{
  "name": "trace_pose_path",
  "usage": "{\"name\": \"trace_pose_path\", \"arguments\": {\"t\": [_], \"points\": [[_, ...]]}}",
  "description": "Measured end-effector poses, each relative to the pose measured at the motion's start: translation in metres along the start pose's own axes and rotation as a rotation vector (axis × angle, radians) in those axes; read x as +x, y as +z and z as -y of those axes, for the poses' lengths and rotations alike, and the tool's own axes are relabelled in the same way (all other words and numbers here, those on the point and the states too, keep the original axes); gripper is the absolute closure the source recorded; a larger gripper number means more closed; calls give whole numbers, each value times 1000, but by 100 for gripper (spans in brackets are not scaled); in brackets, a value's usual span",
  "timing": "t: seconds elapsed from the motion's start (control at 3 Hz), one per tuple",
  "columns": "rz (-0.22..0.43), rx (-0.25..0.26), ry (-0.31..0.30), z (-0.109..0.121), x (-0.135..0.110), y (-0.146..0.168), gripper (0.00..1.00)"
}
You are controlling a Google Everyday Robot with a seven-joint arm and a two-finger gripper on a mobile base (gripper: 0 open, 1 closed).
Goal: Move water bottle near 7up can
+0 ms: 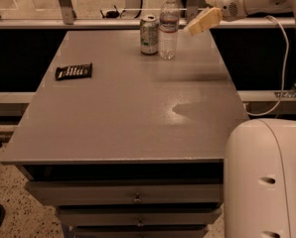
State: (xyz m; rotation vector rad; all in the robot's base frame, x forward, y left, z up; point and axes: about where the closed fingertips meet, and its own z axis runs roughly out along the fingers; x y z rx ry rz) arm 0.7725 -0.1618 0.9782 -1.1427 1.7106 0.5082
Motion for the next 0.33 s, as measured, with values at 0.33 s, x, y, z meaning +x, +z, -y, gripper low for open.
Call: {"name": "trace_pose_path", "arguments": {"t": [0.33], "points": [[66, 78, 2, 2, -15, -77, 0]]}}
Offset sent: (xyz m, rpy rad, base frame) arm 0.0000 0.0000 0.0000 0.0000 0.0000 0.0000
